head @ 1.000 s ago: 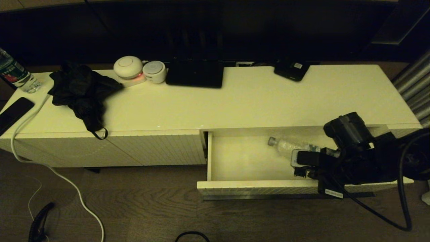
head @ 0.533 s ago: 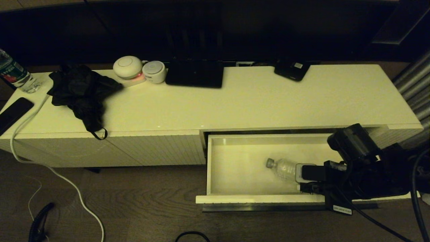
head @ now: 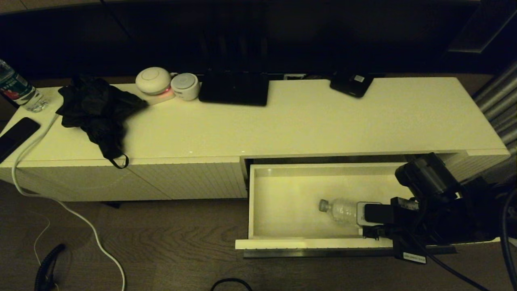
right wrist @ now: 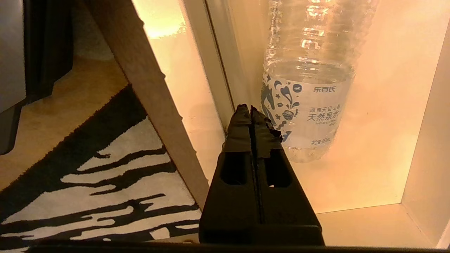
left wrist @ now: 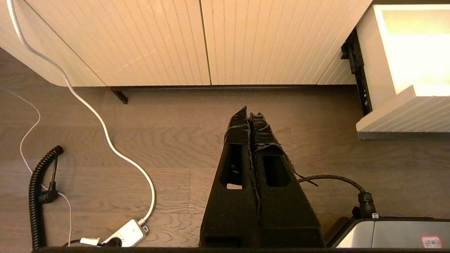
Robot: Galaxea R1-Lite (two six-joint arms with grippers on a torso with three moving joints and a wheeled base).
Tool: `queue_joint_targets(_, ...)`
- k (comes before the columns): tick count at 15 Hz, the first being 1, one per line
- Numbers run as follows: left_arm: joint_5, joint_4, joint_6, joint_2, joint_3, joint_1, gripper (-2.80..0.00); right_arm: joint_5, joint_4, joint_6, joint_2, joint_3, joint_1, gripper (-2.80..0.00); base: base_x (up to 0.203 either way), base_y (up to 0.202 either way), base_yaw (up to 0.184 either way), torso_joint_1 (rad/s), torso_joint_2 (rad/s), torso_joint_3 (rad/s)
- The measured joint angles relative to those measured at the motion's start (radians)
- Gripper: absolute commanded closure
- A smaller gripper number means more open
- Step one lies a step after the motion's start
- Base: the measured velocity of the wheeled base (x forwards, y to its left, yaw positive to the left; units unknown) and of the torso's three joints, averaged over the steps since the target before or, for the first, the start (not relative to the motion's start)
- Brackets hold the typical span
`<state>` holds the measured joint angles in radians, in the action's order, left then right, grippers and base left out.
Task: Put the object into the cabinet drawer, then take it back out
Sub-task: Open the drawer
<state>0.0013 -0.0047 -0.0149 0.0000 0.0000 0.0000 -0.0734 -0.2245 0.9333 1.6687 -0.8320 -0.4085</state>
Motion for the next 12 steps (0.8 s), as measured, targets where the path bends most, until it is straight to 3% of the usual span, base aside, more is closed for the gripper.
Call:
queue_joint_targets(9,0.000,0.000,0.000,0.000,0.000,0.000,0.00,-0.001,0.030,-0.008,-0.018,-0.007,-0.002,0.00,0.000,0.000,0.000,0.000,0.00,0.000)
queue_joint_targets(12,0.000,0.001,0.000,0.000,0.000,0.000,0.00,-0.066,0.118,-0.009,-0.059,-0.043,0.015,0.00,0.000,0.000,0.000,0.000,0.00,0.000)
